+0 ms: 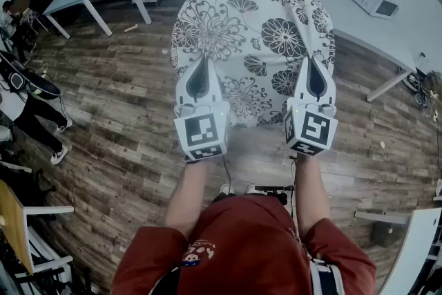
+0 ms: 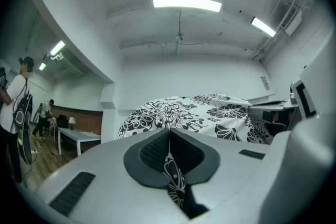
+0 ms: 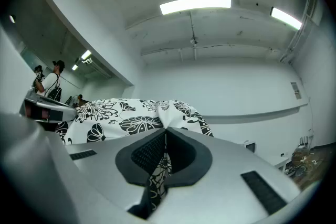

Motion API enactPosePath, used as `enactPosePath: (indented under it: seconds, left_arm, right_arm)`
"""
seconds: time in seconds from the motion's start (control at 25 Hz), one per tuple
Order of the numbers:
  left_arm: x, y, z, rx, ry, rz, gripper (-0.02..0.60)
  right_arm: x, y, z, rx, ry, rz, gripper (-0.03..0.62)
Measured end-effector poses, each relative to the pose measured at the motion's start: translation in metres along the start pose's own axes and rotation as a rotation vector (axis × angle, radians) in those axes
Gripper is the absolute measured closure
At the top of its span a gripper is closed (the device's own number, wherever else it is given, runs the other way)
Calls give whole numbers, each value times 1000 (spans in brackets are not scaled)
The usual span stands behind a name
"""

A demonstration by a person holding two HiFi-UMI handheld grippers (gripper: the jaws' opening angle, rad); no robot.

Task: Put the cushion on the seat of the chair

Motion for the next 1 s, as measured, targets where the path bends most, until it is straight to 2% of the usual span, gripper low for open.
enactPosePath:
  seconds: [1.0]
  left_arm:
    - [-2, 5, 2, -6, 10, -8, 552]
  right_arm:
    - [2, -1, 0, 20, 23, -28, 565]
Point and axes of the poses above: the fingertips, and each gripper's own axes: x forward along the fingers, z to its right, y out of its top, the point moved 9 cm from there along -x, backward along the fingers, and after that the axes turned 9 degrees about -x, right-handed, at the moved point
